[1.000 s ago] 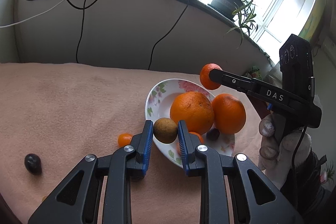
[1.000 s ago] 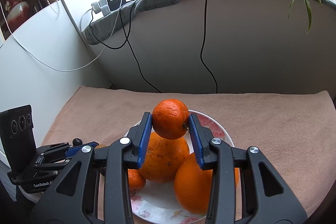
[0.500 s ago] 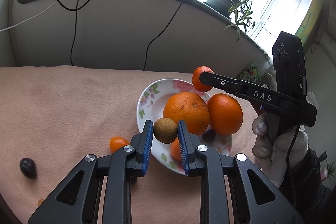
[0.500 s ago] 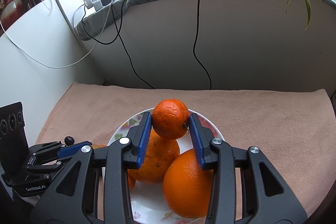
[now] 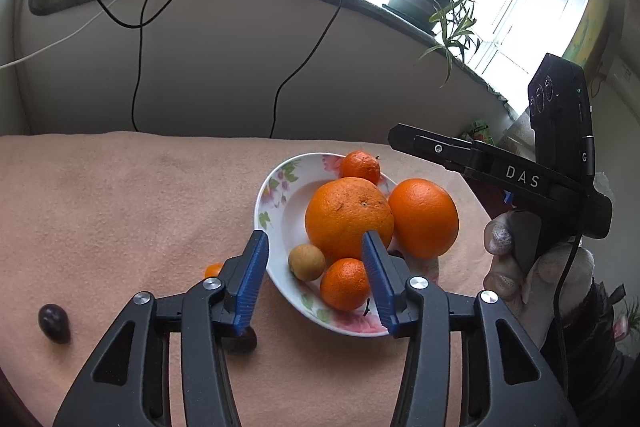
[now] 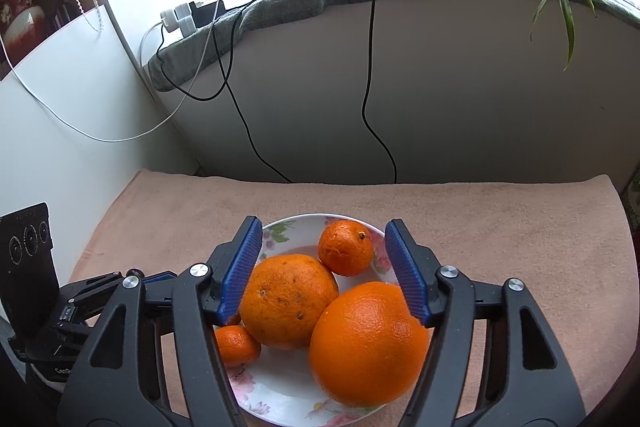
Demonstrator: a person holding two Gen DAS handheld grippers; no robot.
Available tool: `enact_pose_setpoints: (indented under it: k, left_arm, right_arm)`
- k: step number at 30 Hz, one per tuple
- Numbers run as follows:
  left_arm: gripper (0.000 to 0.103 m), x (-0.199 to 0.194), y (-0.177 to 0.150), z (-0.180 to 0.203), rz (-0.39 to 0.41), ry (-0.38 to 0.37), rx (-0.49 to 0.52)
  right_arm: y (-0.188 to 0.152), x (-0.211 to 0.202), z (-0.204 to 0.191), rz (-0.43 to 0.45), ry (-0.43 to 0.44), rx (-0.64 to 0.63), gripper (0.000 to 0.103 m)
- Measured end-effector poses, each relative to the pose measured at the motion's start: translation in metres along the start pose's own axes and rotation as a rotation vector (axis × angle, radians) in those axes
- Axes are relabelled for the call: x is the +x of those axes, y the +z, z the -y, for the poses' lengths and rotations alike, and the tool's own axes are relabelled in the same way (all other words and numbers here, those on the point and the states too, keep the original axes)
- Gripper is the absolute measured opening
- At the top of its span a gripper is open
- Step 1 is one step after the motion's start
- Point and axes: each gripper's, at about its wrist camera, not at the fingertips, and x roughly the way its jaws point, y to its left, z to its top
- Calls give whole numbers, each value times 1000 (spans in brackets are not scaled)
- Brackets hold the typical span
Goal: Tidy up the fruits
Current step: 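Open both tools to drop the tangerine and kiwi onto the plate, then move the right tool to another brown kiwi while the left tool reaches a dark plum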
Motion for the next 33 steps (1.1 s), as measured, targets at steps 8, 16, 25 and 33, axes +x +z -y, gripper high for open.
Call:
enact_pose_setpoints:
  k: [8, 16, 25, 33]
  left_arm:
    - [67, -6, -2, 1, 14, 48, 17]
    - [71, -17, -5, 5, 44, 66, 33]
    - [71, -34, -9, 8, 72, 76, 42]
    - [71, -54, -22, -8, 95, 137, 28]
  right_arm:
    - [-1, -6, -5, 16, -18, -19, 84]
    - [-4, -15, -13, 43, -24, -28, 84]
    - [-6, -38, -30, 122, 6, -50, 84]
    - [-16, -53, -58, 163, 49, -101, 84]
